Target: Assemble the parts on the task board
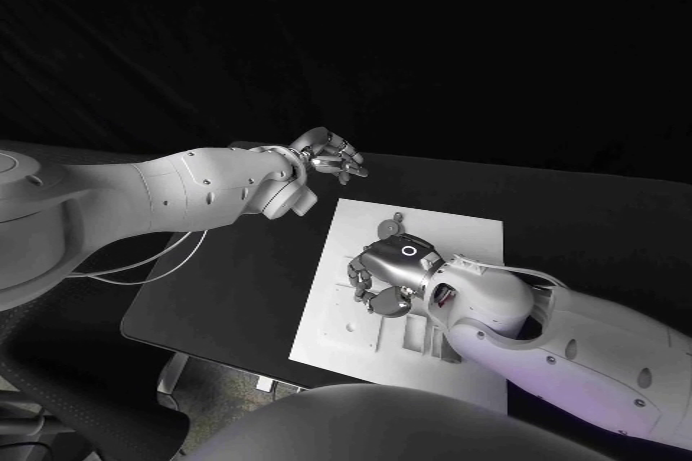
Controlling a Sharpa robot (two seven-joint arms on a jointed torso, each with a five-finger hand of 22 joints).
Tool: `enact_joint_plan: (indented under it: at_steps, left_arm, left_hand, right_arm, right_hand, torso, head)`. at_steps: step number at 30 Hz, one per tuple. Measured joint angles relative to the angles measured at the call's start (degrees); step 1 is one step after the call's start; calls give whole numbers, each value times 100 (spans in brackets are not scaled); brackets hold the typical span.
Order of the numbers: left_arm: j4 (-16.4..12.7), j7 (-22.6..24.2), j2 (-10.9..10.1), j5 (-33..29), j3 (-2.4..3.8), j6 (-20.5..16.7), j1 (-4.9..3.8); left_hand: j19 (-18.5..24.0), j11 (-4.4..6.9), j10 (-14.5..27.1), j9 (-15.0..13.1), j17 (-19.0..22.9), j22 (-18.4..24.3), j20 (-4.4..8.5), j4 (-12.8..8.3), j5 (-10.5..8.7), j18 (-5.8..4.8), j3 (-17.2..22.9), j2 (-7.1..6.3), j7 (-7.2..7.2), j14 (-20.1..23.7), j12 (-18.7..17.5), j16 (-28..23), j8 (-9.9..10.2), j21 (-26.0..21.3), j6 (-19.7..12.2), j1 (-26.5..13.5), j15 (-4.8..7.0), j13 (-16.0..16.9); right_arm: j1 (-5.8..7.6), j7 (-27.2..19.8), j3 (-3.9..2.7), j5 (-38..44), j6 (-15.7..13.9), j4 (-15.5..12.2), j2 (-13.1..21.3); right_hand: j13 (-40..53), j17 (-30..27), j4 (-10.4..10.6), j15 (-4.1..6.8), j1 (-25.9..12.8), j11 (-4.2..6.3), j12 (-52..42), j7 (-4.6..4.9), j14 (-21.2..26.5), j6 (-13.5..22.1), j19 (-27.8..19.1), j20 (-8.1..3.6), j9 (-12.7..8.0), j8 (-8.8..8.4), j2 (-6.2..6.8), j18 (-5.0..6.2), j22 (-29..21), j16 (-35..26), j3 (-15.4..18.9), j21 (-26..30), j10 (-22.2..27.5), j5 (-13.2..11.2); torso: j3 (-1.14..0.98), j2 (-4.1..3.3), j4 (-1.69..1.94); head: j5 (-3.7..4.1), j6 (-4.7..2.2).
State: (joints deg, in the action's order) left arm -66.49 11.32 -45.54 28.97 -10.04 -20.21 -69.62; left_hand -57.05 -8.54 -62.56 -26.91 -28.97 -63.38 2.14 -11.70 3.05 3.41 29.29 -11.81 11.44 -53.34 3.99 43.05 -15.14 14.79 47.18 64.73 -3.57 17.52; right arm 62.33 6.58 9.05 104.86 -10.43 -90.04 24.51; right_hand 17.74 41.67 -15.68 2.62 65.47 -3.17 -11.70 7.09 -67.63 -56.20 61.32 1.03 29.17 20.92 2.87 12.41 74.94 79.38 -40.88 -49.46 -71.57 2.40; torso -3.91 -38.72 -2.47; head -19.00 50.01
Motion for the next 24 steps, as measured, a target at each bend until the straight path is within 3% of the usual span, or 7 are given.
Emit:
enact_joint_plan:
  at_steps: [8,18,24]
  left_arm:
    - [53,0,93,-10,1,1,0]
    - [58,-2,118,-18,1,2,-1]
    - [49,-3,126,-21,1,3,-1]
  left_hand:
    - [0,0,0,0,-6,0,0,0,0,0,0,0,0,0,0,-5,0,0,0,0,0,0]
    - [1,1,-1,0,-5,1,-1,0,0,0,0,0,0,0,0,-23,0,0,0,0,0,0]
    - [1,8,-8,0,-11,1,-1,0,0,0,0,0,0,0,0,-23,0,-20,0,0,0,0]
  right_arm:
    - [-141,-99,242,10,10,325,-247]
    - [-219,-168,392,37,44,494,-390]
    - [-247,-185,418,74,49,574,-465]
  right_hand:
    - [0,-6,6,0,-3,0,1,1,0,2,11,-9,0,-1,3,0,0,0,-6,0,0,22]
    - [8,-5,-10,0,-16,-1,5,8,0,10,31,-11,0,-3,16,-2,-1,0,-23,0,1,21]
    - [8,-5,-10,0,-27,-2,6,8,0,12,31,-10,0,-16,4,-2,-1,0,-23,0,1,21]
  torso:
    - [9,-3,4]
    - [7,-10,0]
    - [0,-13,-4]
  head:
    - [-222,0]
    - [-339,0]
    - [-377,0]
